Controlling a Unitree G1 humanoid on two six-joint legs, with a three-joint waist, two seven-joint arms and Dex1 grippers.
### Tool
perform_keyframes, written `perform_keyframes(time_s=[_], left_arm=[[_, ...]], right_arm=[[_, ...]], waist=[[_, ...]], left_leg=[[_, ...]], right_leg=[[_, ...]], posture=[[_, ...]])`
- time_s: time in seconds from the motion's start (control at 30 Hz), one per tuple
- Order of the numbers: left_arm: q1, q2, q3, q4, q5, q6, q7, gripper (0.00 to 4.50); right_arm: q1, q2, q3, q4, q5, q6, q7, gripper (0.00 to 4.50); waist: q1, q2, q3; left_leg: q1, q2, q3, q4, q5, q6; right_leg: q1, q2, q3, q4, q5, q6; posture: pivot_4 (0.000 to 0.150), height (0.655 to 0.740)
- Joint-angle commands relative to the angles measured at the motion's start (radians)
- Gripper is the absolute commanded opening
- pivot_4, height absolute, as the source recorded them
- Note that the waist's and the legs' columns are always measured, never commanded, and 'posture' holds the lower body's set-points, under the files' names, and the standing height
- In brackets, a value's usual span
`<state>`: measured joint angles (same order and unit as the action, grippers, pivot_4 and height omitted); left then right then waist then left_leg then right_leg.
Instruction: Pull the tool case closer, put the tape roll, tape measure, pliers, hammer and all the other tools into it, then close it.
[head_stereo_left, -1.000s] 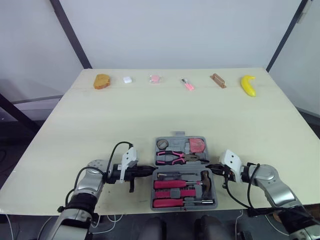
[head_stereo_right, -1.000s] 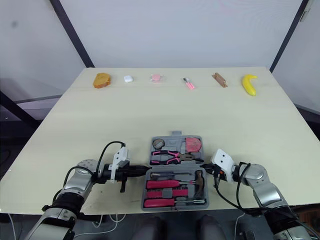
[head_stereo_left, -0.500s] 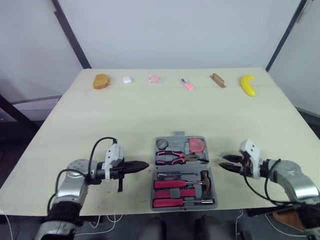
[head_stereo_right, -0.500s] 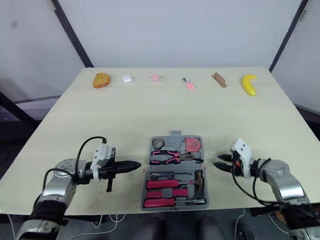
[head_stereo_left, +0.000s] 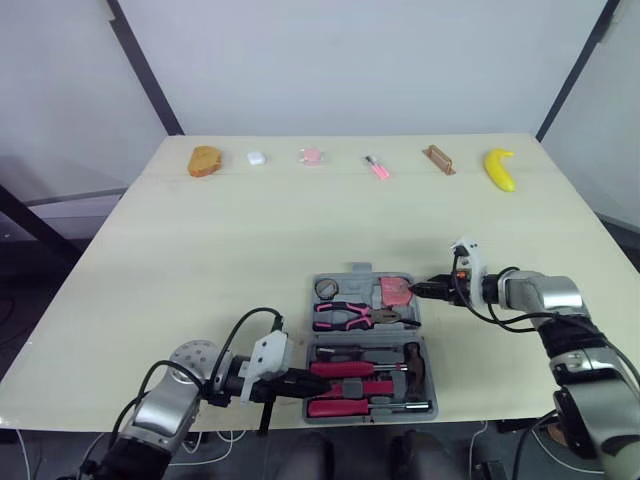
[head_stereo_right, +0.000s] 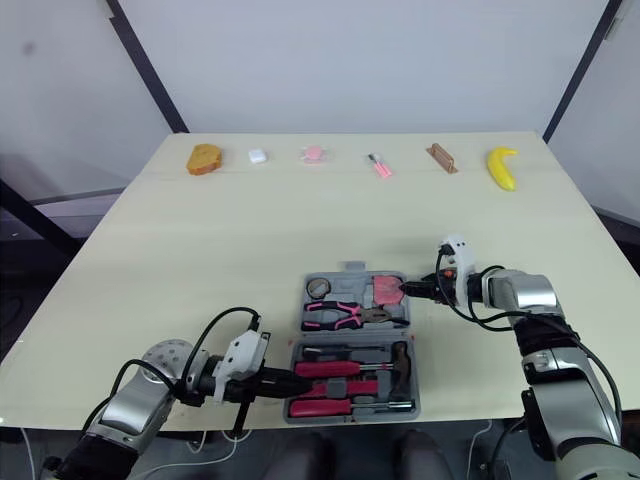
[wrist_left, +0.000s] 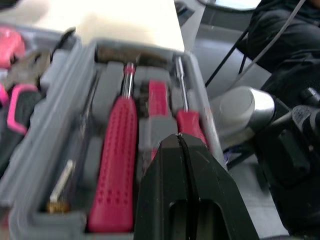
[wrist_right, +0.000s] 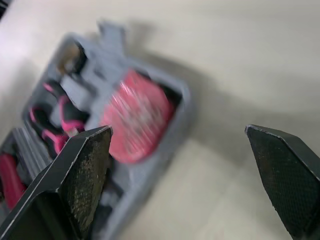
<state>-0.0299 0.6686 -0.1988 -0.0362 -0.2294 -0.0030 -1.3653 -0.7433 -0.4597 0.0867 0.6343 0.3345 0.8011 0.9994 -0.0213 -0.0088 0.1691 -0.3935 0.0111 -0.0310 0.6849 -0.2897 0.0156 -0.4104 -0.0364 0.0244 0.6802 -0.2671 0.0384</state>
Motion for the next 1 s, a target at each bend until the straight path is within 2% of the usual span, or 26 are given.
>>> perform_keyframes(time_s=[0.03, 0.13, 0.37, 0.6, 1.0], left_arm=[[0.017, 0.004, -0.029, -0.013, 0.061, -0.027, 0.056, 0.00], [0.021, 0.003, -0.049, 0.004, 0.104, -0.022, 0.095, 0.00], [0.030, 0.005, -0.059, 0.013, 0.117, -0.021, 0.139, 0.00], [0.044, 0.022, -0.056, 0.012, 0.104, -0.018, 0.136, 0.00], [0.034, 0.040, -0.055, 0.024, 0.090, -0.019, 0.116, 0.00]], right_arm=[[-0.057, 0.024, 0.046, 0.095, -0.032, 0.002, 0.073, 4.48], [-0.084, 0.047, 0.098, 0.148, -0.066, 0.021, 0.127, 4.48], [-0.122, 0.099, 0.059, 0.223, -0.043, 0.075, 0.183, 4.48], [-0.152, 0.179, -0.099, 0.308, 0.030, 0.065, 0.173, 4.48], [-0.118, 0.165, -0.138, 0.224, 0.068, 0.012, 0.334, 4.48]], waist=[[-0.002, 0.000, 0.000], [-0.008, 0.000, -0.002], [-0.018, 0.005, -0.006], [-0.023, 0.005, -0.007], [-0.022, 0.006, -0.007]], left_leg=[[0.000, 0.000, 0.000, 0.000, 0.000, 0.000], [0.001, 0.001, -0.001, 0.000, 0.000, 0.000], [0.001, 0.001, -0.001, -0.001, 0.000, 0.000], [0.003, 0.001, 0.000, -0.002, 0.000, 0.000], [0.003, 0.002, 0.000, -0.002, 0.000, 0.000]], right_leg=[[0.000, 0.000, 0.000, 0.000, 0.000, 0.000], [0.000, 0.001, -0.001, 0.000, 0.000, 0.000], [0.001, 0.000, 0.000, 0.000, 0.000, 0.000], [0.001, 0.001, 0.001, 0.002, 0.000, 0.000], [0.000, 0.001, 0.002, 0.001, 0.000, 0.000]], posture=[[0.150, 0.7400], [0.150, 0.7400], [0.150, 0.7400], [0.150, 0.7400], [0.150, 0.7400]])
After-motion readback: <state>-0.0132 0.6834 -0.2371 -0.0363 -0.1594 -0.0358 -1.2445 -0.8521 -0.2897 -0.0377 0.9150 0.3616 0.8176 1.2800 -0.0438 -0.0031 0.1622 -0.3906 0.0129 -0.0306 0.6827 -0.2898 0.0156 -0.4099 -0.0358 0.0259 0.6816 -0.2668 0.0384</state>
